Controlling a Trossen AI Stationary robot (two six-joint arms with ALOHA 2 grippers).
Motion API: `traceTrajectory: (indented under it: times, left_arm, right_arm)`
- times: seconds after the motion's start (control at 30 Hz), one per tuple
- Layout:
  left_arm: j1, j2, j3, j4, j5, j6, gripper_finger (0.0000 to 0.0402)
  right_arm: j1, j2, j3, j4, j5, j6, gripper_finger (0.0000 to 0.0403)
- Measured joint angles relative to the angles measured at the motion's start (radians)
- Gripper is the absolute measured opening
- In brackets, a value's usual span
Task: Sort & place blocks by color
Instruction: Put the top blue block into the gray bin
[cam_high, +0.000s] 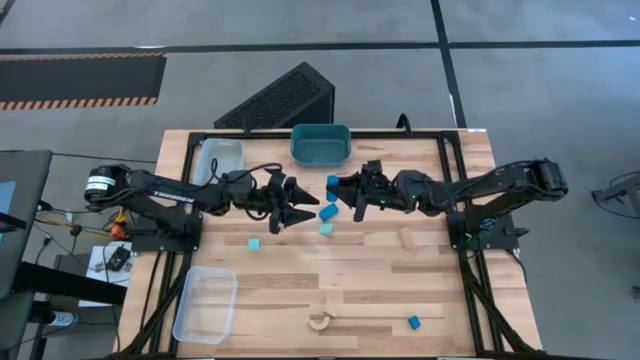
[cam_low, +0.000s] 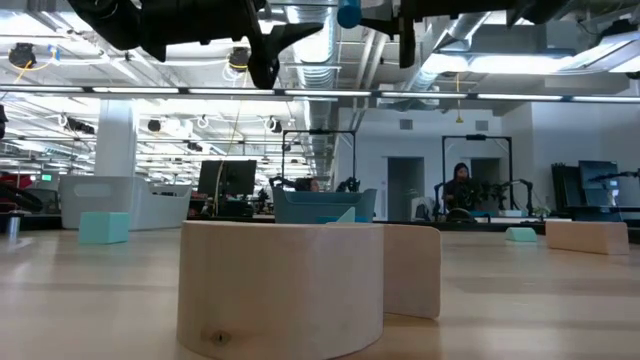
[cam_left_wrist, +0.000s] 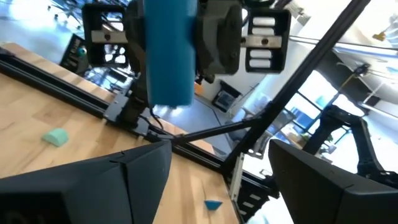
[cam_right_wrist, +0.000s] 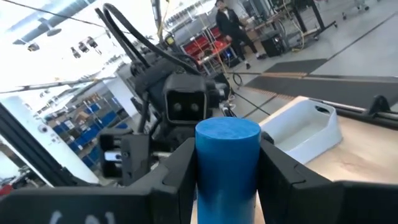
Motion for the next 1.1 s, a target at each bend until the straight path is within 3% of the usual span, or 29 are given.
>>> traceTrajectory:
  times: [0.33,0.63,0.93,1.1]
  left_arm:
    - [-0.031,0.0,0.0,0.003,-0.01,0.053,0.0254]
    - [-0.041,-0.001,-0.001,0.042,-0.032,0.064,0.0254]
    - [-0.042,0.0,-0.001,0.052,-0.048,0.064,0.0254]
    - [-0.042,0.0,-0.001,0.036,-0.138,0.069,0.0254]
  right_arm:
    - [0.026,0.057,0.013,0.08,0.059,0.003,0.0139]
    - [0.049,0.158,0.105,0.092,0.056,-0.009,0.014]
    - [0.047,0.162,0.122,0.079,0.023,-0.041,0.0144]
    - [0.043,0.162,0.122,0.054,0.019,-0.042,0.0144]
